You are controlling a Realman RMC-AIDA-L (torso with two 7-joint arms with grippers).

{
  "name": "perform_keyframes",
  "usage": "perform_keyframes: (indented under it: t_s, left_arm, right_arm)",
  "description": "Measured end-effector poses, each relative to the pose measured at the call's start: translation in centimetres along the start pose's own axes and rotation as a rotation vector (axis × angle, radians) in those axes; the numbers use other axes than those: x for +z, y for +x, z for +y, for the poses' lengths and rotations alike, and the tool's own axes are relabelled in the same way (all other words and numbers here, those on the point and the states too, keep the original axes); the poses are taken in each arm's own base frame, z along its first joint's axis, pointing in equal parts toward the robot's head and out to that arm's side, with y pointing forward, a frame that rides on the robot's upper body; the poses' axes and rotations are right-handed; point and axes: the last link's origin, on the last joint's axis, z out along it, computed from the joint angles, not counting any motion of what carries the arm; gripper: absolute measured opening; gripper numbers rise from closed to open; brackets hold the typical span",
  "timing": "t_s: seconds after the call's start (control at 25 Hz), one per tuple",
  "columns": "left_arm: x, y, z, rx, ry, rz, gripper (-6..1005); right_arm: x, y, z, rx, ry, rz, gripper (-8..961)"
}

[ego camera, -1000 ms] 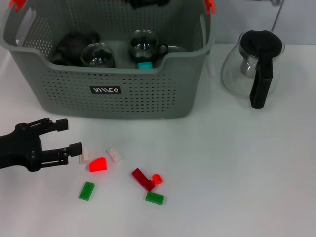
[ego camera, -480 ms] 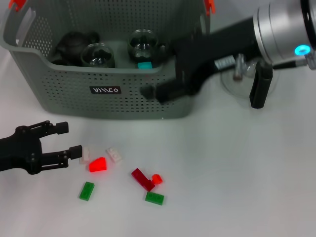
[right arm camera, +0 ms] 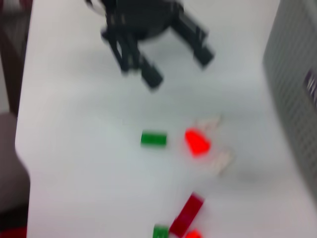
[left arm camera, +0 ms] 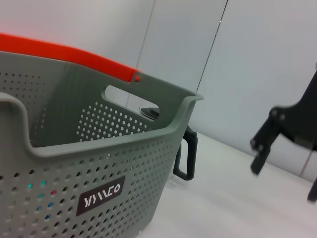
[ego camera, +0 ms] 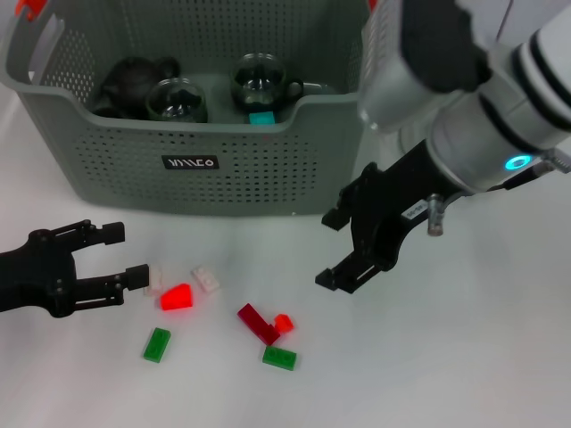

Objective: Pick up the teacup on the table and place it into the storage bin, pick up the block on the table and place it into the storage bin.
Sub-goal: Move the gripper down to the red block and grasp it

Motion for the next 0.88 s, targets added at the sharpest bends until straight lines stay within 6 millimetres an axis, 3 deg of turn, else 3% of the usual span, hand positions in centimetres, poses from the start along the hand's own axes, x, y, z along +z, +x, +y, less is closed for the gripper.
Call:
perform_keyframes:
  t_s: [0.36, 0.72, 0.88]
  left_arm:
    - [0.1, -0.2, 0.2, -0.007, -0.002, 0.007, 860]
    - [0.3, -0.2, 0.2, -0.016, 0.001, 0.01, 860]
    - [0.4, -0.2, 0.2, -0.018, 0.001, 0.011, 860]
  right_arm:
    - [5.2, -0.5, 0.1, -0.072, -0.037, 0.18, 790]
    - [8.3, -1.0, 0.9, -0.183, 0.004, 0.25, 773]
    - [9.5, -1.3, 1.4, -0.215, 0.028, 0.243, 664]
